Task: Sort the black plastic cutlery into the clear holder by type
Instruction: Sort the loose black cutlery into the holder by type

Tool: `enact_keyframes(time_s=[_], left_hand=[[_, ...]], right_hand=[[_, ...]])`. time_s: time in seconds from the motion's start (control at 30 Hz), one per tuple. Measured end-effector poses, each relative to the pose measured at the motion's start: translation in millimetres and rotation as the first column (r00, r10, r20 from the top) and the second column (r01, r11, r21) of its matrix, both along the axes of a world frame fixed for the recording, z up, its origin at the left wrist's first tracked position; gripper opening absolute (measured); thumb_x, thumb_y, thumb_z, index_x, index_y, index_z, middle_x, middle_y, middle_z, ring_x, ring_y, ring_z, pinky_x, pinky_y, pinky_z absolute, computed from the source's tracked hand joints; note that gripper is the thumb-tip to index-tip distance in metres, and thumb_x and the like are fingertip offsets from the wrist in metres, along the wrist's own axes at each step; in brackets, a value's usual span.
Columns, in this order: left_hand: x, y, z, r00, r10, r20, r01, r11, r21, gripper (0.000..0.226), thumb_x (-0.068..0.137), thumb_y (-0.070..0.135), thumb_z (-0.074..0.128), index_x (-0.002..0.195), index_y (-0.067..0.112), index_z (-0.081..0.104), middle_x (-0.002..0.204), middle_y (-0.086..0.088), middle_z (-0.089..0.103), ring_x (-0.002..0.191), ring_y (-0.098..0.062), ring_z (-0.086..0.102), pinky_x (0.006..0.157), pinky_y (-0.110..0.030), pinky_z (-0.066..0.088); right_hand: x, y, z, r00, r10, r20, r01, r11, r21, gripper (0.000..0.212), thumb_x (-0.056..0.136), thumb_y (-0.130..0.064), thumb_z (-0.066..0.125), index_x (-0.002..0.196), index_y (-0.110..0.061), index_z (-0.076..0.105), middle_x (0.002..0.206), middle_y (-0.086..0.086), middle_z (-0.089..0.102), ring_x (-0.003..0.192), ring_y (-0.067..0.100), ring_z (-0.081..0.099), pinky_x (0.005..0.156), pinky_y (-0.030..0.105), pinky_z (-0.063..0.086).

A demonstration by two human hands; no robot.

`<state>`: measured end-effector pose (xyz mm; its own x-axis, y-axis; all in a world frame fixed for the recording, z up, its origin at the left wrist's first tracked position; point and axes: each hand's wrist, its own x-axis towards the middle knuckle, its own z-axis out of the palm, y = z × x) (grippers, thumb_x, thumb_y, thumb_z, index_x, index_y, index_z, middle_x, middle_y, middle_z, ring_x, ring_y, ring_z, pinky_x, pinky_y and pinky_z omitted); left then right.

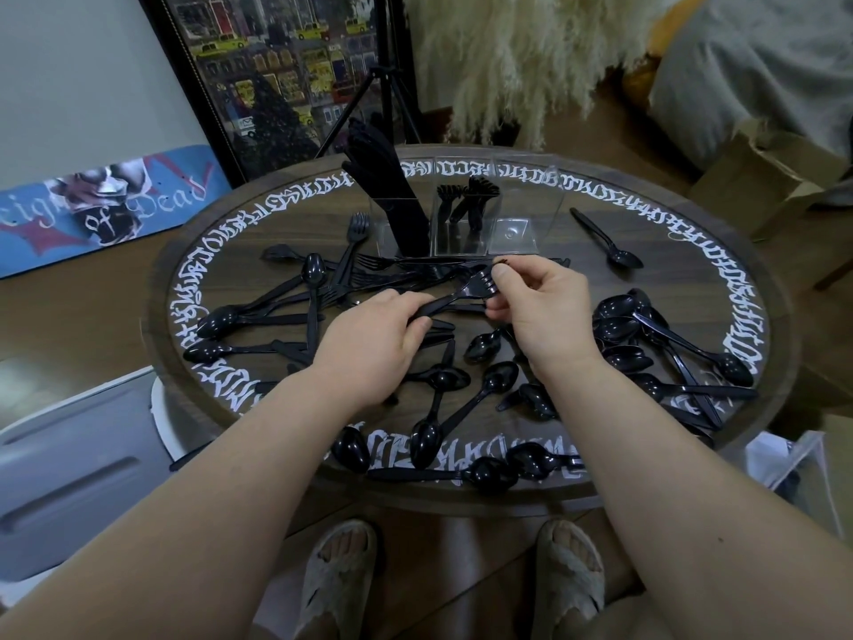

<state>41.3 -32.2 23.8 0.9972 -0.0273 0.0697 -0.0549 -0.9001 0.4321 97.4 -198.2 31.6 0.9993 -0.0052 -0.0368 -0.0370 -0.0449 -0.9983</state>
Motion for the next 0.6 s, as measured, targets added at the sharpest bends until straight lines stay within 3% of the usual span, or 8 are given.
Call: enact_keyframes(time_s=[0.1, 0.2, 0.37, 0.5, 0.6], left_hand=[[-1, -5, 1, 0.999, 0.007, 0.049, -0.004, 0.998, -0.060, 0.039, 0.099, 0.023, 0.044, 0.138, 0.028, 0.047, 0.108, 0.005, 0.055, 0.102, -0.016, 0.054, 0.083, -0.032, 0.045], [-4, -9, 6, 0.994, -0.004, 0.108, 0.015, 0.995, -0.103, 0.041, 0.098, 0.019, 0.046, 0.138, 0.027, 0.048, 0.101, 0.010, 0.051, 0.096, -0.013, 0.053, 0.080, -0.029, 0.043], [-5, -11, 12, 0.988, -0.007, 0.155, 0.032, 0.986, -0.162, 0.045, 0.097, 0.015, 0.049, 0.141, 0.023, 0.046, 0.110, 0.006, 0.054, 0.102, -0.014, 0.052, 0.087, -0.030, 0.043], [10, -7, 24, 0.980, 0.059, 0.190, -0.037, 0.993, -0.116, 0.052, 0.098, 0.025, 0.047, 0.147, 0.017, 0.033, 0.143, 0.000, 0.042, 0.131, -0.018, 0.035, 0.106, -0.027, 0.025], [30, 1, 33, 0.971, 0.078, 0.225, -0.072, 0.997, -0.032, 0.054, 0.098, 0.022, 0.046, 0.148, 0.011, 0.031, 0.151, -0.004, 0.034, 0.138, -0.022, 0.027, 0.112, -0.028, 0.018]], right_hand=[[0, 1, -2, 1.000, -0.008, 0.007, 0.008, 1.000, -0.030, 0.019, 0.091, -0.007, 0.060, 0.080, -0.021, 0.066, 0.066, -0.001, 0.061, 0.052, 0.004, 0.059, 0.060, 0.025, 0.056], [1, 1, -1, 1.000, -0.019, -0.018, 0.019, 1.000, -0.011, 0.013, 0.093, -0.008, 0.058, 0.096, -0.014, 0.069, 0.072, -0.001, 0.065, 0.059, 0.006, 0.060, 0.066, 0.027, 0.058], [-2, 1, 14, 0.994, 0.015, -0.105, 0.009, 0.974, 0.225, 0.012, 0.093, -0.004, 0.056, 0.090, -0.008, 0.067, 0.079, 0.006, 0.063, 0.061, 0.008, 0.059, 0.062, 0.021, 0.055], [4, -10, 37, 0.997, -0.069, 0.022, 0.063, 0.974, 0.220, 0.015, 0.092, -0.003, 0.058, 0.103, -0.004, 0.068, 0.081, 0.003, 0.067, 0.069, 0.010, 0.062, 0.074, 0.028, 0.058], [24, -18, 58, 0.948, -0.201, 0.248, 0.177, 0.977, 0.115, 0.017, 0.090, -0.009, 0.062, 0.098, -0.019, 0.073, 0.074, -0.007, 0.071, 0.073, 0.011, 0.065, 0.080, 0.036, 0.058]])
